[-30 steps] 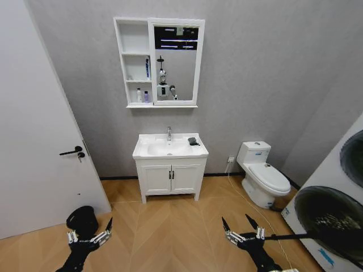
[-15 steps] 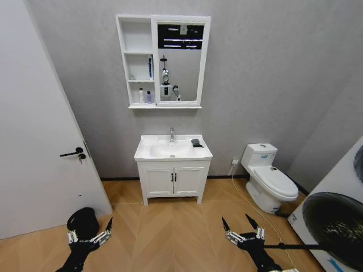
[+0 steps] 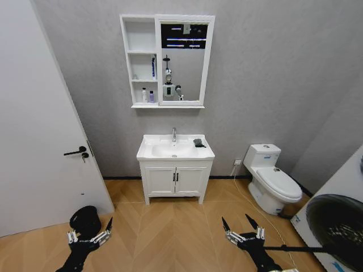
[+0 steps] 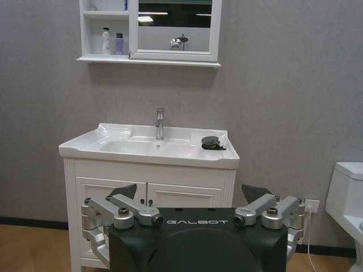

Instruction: Move facial cleanser and shampoo from washbasin to cabinet, then wipe washbasin with towel.

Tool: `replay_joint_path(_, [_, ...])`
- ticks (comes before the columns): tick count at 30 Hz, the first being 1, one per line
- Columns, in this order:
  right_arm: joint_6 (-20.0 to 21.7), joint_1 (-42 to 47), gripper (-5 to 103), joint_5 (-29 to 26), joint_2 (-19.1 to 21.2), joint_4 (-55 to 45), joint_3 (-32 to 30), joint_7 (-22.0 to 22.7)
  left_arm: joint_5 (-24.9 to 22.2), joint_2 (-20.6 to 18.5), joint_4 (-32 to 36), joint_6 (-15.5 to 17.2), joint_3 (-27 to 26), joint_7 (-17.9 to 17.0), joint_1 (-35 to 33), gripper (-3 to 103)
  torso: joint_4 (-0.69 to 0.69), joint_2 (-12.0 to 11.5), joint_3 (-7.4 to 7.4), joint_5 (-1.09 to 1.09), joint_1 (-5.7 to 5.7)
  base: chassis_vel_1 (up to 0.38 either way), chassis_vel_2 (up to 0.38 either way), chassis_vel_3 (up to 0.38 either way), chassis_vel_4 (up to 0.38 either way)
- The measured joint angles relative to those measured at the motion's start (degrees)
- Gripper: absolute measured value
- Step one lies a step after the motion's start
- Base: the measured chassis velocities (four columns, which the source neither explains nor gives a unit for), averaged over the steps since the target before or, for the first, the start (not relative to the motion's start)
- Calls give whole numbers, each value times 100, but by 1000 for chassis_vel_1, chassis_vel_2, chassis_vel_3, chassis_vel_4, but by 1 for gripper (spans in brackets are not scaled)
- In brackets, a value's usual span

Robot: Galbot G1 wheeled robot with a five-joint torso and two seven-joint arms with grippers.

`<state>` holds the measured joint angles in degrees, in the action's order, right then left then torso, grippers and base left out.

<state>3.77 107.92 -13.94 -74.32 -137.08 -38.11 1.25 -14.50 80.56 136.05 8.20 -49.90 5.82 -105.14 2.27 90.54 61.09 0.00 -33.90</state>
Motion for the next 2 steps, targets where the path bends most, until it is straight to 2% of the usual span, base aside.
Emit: replay_joint_path(2, [0,0,100,0,0,0,0,0,0,0,0,0,0,0,0,100,0,0,0,0,0,0,0,0,0])
